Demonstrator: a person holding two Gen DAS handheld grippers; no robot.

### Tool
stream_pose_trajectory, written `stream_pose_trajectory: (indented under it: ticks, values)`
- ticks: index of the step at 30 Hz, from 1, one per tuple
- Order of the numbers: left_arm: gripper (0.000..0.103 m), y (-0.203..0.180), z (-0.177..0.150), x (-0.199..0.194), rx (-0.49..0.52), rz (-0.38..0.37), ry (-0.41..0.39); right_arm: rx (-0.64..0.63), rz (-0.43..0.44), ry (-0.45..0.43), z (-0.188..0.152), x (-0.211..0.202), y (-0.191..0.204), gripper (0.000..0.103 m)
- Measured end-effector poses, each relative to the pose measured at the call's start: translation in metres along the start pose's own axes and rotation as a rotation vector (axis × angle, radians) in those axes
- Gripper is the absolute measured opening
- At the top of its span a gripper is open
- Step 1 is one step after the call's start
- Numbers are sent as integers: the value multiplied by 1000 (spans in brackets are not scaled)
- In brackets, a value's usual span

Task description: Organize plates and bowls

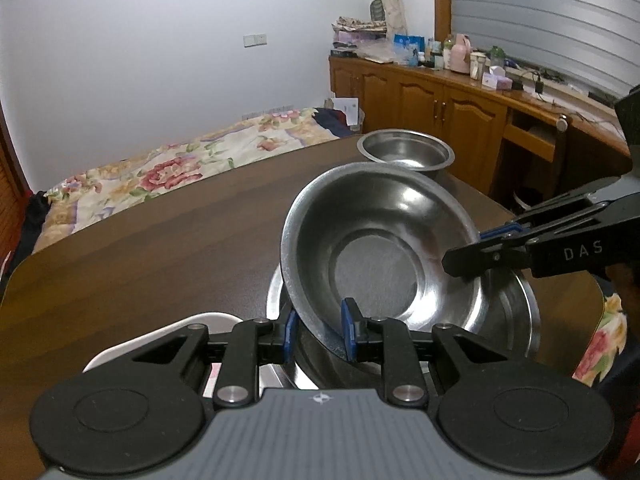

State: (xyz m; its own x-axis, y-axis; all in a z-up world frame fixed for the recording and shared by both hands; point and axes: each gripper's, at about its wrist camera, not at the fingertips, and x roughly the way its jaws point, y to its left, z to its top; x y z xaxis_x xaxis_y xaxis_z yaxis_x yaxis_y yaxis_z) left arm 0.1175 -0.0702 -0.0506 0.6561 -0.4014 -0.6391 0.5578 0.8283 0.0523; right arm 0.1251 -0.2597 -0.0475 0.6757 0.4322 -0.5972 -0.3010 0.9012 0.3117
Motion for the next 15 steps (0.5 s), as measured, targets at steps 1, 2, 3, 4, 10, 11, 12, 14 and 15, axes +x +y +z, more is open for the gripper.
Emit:
stream_pose_trajectory:
  ticks: [1,2,3,4,10,11,12,14,15]
  values:
    - [25,0,-1,1,0,-3,4,-9,-9,-2,-1,0,1,17]
    - [25,1,-2,3,-2,-5,5,-19,-19,-3,-2,0,2,17]
    - [25,1,-3,5,-6,-7,9,-25,-26,-5,-3,0,3,17]
    - [25,2,-4,7,-12,-10,15,-28,-31,-3,-4,0,3,17]
    - [25,5,-7,10,-22,-7,13,-48,-44,-3,-3,2,1,13]
    - [25,5,-7,10,-24,-6,11,-58,-52,-1,-3,2,2,13]
    - [23,6,-7,10,-26,-9,9,-72,-62,2,-2,2,3,12]
    - [20,7,-8,10,-31,-7,5,-106,-85,13,-1,2,6,10]
    - [19,8,-9,10,-29,-6,3,-121,-94,20,0,3,7,8]
